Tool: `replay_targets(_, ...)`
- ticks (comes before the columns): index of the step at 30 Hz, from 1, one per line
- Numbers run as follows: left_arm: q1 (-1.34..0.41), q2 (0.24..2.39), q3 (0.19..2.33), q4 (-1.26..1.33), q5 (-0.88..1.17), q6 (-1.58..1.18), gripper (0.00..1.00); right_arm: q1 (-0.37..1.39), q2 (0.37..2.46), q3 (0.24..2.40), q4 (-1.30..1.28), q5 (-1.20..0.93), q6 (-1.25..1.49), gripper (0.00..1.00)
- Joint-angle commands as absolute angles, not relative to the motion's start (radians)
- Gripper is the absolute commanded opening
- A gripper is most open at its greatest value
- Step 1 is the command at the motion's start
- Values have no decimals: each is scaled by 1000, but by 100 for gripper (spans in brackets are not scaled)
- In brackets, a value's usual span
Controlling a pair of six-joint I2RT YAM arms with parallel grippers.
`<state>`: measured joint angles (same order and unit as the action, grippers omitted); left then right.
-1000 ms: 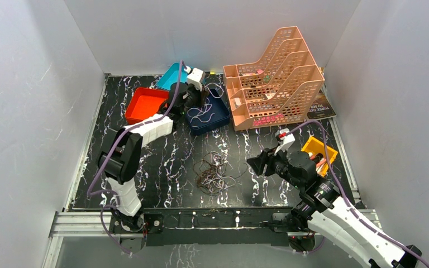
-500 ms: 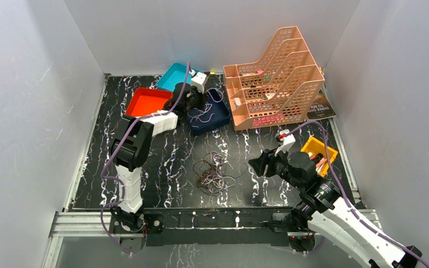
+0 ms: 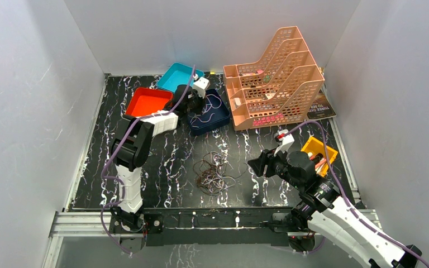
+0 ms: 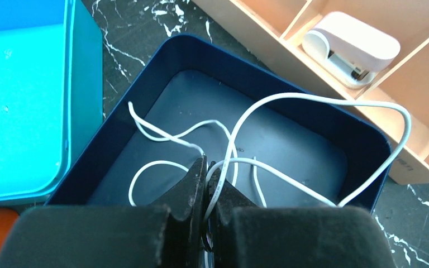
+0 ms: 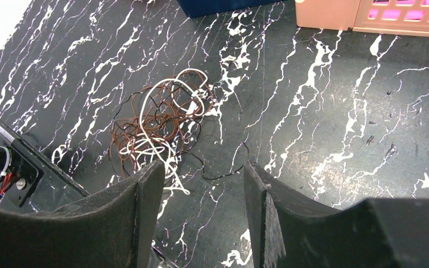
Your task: Untangle the cables
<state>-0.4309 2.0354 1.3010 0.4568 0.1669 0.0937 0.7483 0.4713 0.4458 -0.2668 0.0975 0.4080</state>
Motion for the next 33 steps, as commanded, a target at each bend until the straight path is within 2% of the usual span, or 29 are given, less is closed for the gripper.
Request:
replay_targets(1,-426,2023,1327,398,150,154,0,750,473,483,-214,84,409,62)
replay_targets(11,-426,2055,1372,309,104,212,8,751,485,482,-203,71,416,63)
replay_targets(17,-426,2051,1371,311,86,222,23,750,490,483,-202,68,416,63)
replay_targets(20,-426,2043,1372,310,89,217,35,750,494,483,-197,67,417,63)
replay_targets(33,-426,1934,1335,299,101,188,73,751,513,480,-173,49,420,64)
